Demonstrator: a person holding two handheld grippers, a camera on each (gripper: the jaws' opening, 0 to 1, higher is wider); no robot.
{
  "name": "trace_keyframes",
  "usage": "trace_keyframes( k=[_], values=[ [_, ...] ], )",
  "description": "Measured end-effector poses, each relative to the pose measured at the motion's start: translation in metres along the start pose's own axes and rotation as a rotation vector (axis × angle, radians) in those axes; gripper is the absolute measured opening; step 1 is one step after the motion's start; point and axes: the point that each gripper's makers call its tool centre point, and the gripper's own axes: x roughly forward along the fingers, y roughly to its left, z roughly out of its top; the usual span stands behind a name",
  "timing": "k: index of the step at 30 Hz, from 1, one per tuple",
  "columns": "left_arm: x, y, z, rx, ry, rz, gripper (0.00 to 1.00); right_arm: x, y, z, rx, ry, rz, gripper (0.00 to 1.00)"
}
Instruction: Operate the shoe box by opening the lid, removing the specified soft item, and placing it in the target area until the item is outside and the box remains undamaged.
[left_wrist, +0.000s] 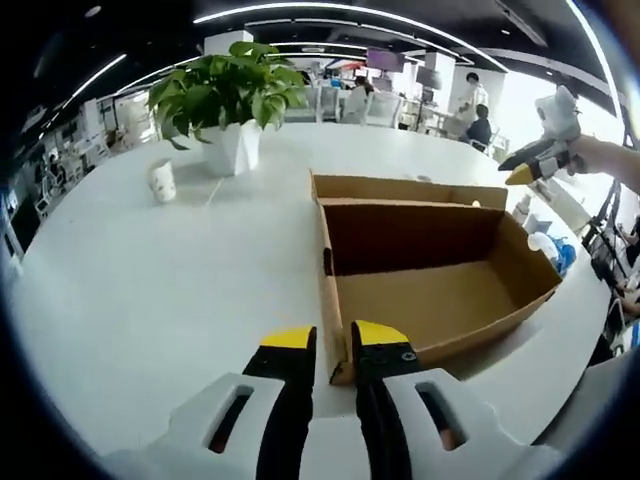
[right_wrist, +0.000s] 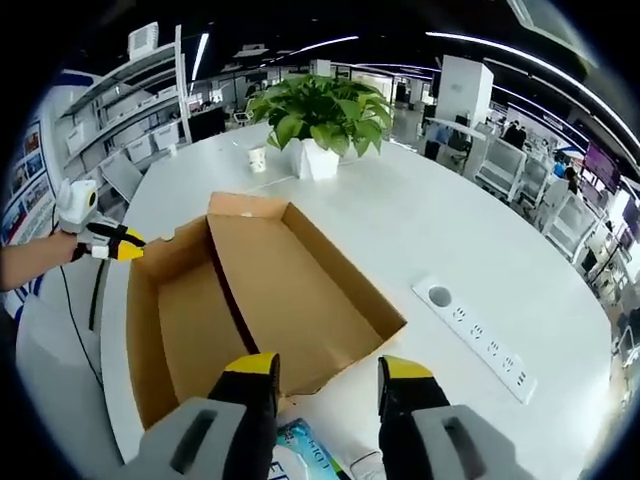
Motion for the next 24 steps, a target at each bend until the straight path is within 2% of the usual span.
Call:
trace_keyframes(
  k=[4,11,15,20,24],
  values=[
    [0.001,-0.003,-0.001,-0.027,0.009,0.000,0.05,0.003,0.003,-0.001,0.016,-0.003,0.009,0.35],
    [0.000,-0.002,-0.003,-0.084,0.010,0.038,0.03,0.008,0.002,-0.002,0.044,-0.001,0.002,0.33],
    [0.001,-0.003,-0.002,-0.066,0.014,0.055,0.03,0.014,-0.002,-0.001,0.052,-0.002,-0.002,0.32],
    [0.001,-0.001,-0.003,-0.091,0.011,0.070,0.02,0.022,-0.008,-0.001,0.080,0.002,-0.018,0.30],
    [0.002,-0.002,-0.003,-0.069,0.013,0.092,0.02,0.031,-0.018,-0.001,0.101,0.008,-0.036,0.29]
  ],
)
